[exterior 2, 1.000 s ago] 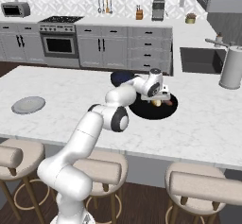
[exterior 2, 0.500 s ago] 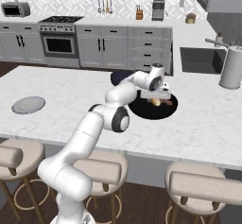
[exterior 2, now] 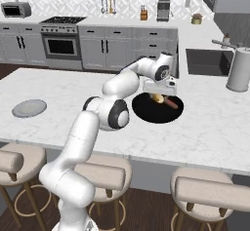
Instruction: Place one bun and one sausage from the bowl on each plate.
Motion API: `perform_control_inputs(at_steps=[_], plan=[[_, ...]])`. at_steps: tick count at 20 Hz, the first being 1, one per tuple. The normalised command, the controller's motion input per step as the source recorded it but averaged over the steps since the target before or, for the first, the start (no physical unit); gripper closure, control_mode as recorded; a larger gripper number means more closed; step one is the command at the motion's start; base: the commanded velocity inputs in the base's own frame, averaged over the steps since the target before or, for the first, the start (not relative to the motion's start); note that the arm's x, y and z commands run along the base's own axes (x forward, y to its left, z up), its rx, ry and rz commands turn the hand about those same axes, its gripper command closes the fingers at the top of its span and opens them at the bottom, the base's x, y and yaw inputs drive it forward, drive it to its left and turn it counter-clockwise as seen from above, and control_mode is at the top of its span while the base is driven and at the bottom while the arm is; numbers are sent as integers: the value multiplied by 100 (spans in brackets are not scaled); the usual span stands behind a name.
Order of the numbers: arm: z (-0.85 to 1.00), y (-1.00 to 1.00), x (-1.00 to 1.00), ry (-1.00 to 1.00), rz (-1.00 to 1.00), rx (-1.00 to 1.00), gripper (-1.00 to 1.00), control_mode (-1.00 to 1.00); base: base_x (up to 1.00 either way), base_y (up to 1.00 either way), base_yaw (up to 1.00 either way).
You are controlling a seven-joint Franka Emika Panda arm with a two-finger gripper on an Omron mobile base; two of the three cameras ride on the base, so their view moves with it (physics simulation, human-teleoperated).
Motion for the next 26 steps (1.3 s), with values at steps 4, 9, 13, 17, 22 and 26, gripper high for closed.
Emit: perform_control_inputs(at_steps=[4,9,13,17,22,26], plan=[[26,100,-86,-16,0,-17,100,-100,0,0,0],[8,100,-51,-16,0,-25,100,-100,0,0,0],[0,100,-14,-21,-2,-17,100,-100,0,0,0],[0,100,0,-26,-3,0,100,-100,0,0,0],[-24,100,0,-23,0,16,100,-100,0,0,0],[-46,100,0,-16,0,30,100,-100,0,0,0]])
